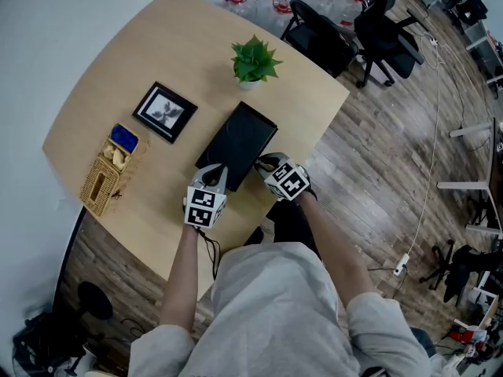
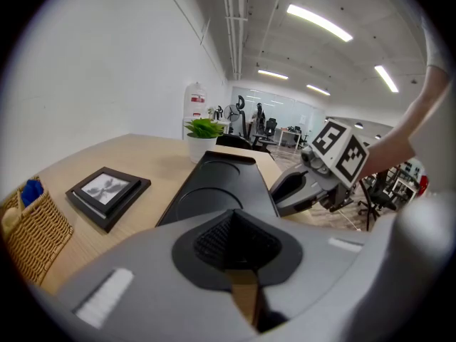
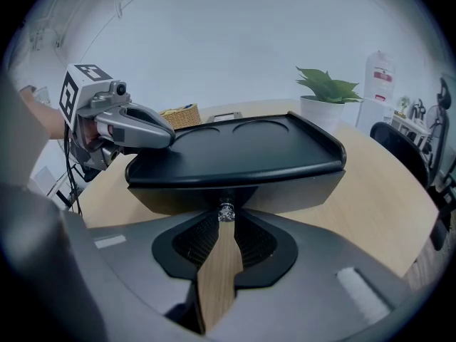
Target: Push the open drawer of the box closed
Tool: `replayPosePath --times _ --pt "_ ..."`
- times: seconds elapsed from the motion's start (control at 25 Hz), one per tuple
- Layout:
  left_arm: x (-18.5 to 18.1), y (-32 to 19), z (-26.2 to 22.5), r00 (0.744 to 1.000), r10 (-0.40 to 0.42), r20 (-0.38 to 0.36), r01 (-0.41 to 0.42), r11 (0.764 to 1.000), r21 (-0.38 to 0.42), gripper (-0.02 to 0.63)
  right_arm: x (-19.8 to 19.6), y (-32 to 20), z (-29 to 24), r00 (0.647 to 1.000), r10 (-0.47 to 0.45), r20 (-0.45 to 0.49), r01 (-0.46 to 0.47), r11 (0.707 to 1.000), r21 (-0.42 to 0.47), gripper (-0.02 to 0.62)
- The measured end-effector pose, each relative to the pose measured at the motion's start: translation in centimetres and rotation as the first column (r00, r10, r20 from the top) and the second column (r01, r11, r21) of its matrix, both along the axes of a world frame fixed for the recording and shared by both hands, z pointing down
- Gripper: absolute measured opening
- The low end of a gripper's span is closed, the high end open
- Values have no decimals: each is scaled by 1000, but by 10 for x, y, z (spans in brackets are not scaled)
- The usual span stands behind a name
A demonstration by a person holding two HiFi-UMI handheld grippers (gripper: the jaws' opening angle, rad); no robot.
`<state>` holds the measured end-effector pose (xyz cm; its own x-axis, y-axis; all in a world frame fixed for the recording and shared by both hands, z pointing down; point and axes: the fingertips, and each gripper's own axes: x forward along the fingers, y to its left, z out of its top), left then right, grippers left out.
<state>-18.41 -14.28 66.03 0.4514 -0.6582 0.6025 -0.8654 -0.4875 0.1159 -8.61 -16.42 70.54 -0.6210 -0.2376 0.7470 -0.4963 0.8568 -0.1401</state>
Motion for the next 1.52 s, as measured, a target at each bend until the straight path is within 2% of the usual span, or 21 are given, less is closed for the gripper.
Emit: replayPosePath --times 0.72,1.12,1.2,1.36,1.52 --pt "-1 -1 0 1000 -22 -9 22 1000 -10 52 -3 -2 -2 999 53 2 -53 999 -7 71" --pt "-7 -5 1 989 -141 -54 140 990 -34 52 6 3 -5 999 45 11 -45 999 -16 72" --pt "-7 -4 3 989 -146 -25 145 989 -29 52 11 5 -7 999 43 12 -42 999 -18 72" --pt "-3 2 4 989 -123 77 125 992 -21 52 22 9 -17 998 42 39 -42 999 -18 72" --pt "6 19 -5 978 -205 48 207 978 -37 52 34 12 -30 994 61 91 -60 998 -16 72"
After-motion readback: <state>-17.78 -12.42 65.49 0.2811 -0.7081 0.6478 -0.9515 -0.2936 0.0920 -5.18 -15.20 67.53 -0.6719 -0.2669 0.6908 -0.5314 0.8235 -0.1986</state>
